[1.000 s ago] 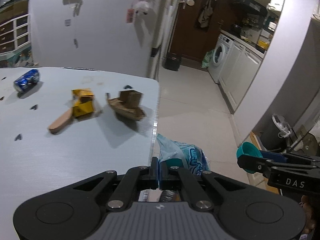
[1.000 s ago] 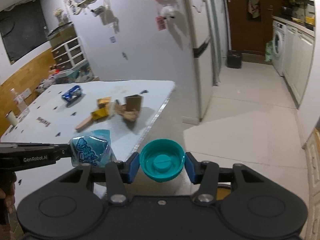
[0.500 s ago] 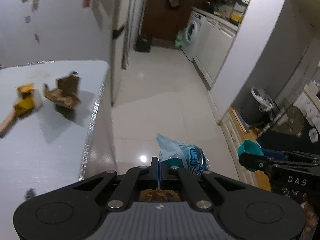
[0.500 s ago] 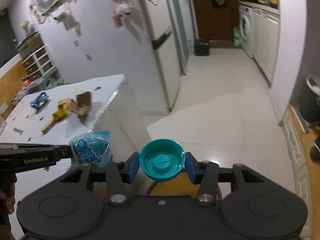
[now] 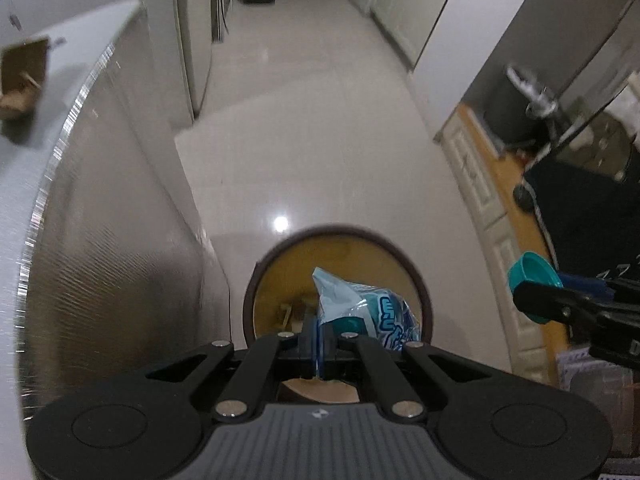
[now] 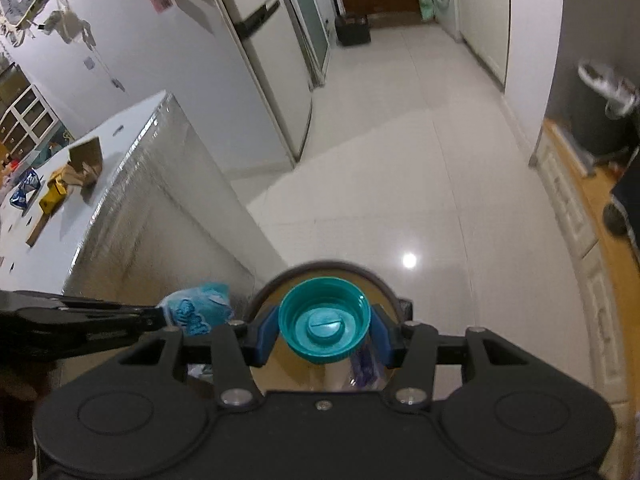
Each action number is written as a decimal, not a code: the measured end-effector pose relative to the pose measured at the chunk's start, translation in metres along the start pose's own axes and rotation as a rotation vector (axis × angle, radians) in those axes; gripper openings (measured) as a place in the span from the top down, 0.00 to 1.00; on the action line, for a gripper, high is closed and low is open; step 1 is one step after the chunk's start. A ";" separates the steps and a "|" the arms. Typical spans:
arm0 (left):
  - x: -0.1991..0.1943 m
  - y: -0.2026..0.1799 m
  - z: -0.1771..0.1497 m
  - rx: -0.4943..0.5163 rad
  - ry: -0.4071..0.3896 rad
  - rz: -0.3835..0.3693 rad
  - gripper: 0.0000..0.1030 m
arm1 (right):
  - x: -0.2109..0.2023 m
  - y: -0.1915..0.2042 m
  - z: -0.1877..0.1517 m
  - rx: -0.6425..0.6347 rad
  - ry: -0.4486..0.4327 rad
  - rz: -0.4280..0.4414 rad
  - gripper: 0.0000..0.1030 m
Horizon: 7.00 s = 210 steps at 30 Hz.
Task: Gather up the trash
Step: 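Carry the crumpled bottle and teal cap with both tools over the trash bin, then open both tools to drop the bottle and teal cap into the bin, then move both open tools up from the bin back over the table, then grasp the torn brown cardboard with right tool while left tool grasps tan strip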
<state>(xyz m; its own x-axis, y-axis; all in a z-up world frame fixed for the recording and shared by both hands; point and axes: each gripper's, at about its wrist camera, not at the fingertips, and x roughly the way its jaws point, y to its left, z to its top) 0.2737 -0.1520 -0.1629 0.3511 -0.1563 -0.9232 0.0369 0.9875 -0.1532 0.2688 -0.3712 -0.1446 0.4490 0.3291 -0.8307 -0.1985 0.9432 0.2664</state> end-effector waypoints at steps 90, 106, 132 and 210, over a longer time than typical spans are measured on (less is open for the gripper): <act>0.096 0.042 -0.005 -0.072 0.154 0.131 0.00 | 0.132 -0.038 -0.022 0.026 0.208 -0.079 0.00; 0.068 0.037 -0.018 -0.051 0.108 0.114 0.00 | 0.102 -0.033 -0.036 0.026 0.175 -0.147 0.00; -0.043 0.022 -0.034 -0.022 -0.095 0.053 0.00 | 0.005 -0.002 -0.043 -0.021 0.056 -0.183 0.00; -0.149 0.376 -0.012 -0.169 -0.459 0.064 0.00 | 0.144 0.403 0.160 -0.893 -0.013 0.080 0.00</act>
<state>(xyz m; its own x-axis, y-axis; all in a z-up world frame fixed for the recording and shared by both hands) 0.2243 0.2423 -0.0870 0.7248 -0.0332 -0.6881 -0.1374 0.9718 -0.1915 0.3926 0.0632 -0.0792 0.4133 0.3976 -0.8192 -0.8310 0.5325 -0.1608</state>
